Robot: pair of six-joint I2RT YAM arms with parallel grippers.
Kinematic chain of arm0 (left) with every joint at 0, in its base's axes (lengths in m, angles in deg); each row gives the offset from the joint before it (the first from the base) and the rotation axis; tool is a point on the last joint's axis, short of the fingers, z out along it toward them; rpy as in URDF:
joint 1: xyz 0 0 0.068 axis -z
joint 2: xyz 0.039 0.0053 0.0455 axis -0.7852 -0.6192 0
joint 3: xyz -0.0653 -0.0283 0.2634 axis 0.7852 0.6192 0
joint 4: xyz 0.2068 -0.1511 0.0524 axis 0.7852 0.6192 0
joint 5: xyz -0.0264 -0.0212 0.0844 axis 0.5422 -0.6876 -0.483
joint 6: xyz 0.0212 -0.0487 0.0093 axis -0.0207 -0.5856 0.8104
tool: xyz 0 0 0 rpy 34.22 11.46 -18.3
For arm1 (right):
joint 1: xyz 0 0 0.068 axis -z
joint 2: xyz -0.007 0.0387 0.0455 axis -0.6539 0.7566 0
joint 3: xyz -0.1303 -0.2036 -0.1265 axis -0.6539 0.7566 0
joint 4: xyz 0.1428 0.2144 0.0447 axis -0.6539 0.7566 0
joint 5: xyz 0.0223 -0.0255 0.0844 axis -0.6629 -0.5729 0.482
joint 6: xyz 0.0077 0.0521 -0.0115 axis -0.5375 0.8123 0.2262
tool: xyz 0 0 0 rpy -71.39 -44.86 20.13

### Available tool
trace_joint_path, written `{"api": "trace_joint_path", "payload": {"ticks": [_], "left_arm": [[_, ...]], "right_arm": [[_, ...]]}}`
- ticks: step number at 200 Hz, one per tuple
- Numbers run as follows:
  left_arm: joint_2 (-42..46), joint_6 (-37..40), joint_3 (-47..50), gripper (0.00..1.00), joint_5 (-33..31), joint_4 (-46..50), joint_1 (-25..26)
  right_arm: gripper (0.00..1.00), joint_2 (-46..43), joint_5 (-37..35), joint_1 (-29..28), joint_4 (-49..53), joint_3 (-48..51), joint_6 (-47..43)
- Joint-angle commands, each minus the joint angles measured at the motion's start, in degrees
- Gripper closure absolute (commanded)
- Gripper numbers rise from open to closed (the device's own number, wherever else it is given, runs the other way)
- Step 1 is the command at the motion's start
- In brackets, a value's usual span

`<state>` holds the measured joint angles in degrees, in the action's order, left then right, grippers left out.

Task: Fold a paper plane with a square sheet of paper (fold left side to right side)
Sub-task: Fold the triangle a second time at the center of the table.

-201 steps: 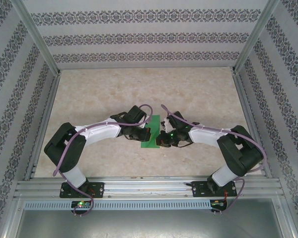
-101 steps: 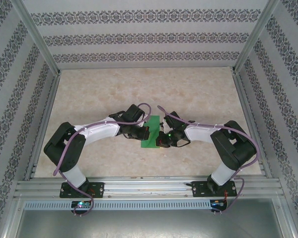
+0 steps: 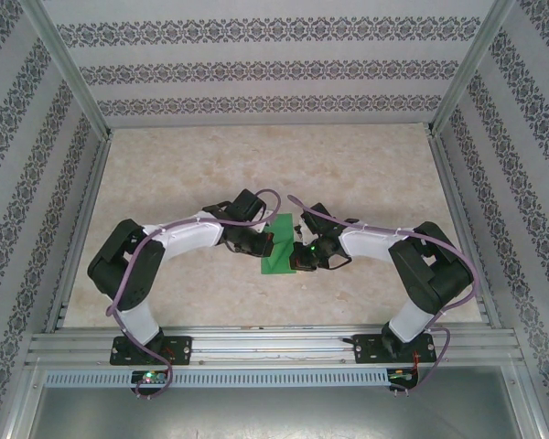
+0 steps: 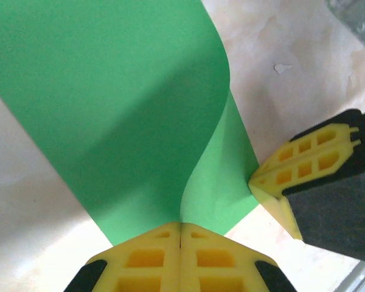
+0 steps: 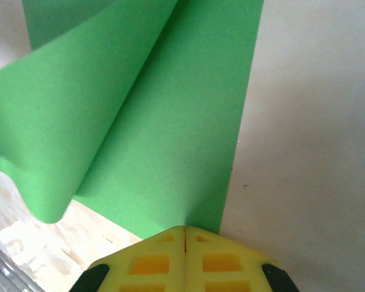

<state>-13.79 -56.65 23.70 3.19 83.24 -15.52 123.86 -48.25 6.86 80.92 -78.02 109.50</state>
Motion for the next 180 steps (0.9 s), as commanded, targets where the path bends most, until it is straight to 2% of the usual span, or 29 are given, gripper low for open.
{"api": "trace_joint_path", "payload": {"ticks": [1,121,180], "left_arm": [[-1.4,3.7,-2.4,1.00,0.4,2.4,-1.4],[-6.8,12.8,-8.9,1.00,0.3,11.5,-2.4],[-9.5,13.1,-11.0,1.00,-0.8,13.0,-2.8]], "right_arm": [[1.00,1.2,-0.8,0.2,2.0,-1.3,-1.8],[1.00,2.2,-1.7,0.1,3.9,-1.7,-2.7],[1.00,2.9,-1.6,0.1,3.9,-1.5,-2.8]]}}
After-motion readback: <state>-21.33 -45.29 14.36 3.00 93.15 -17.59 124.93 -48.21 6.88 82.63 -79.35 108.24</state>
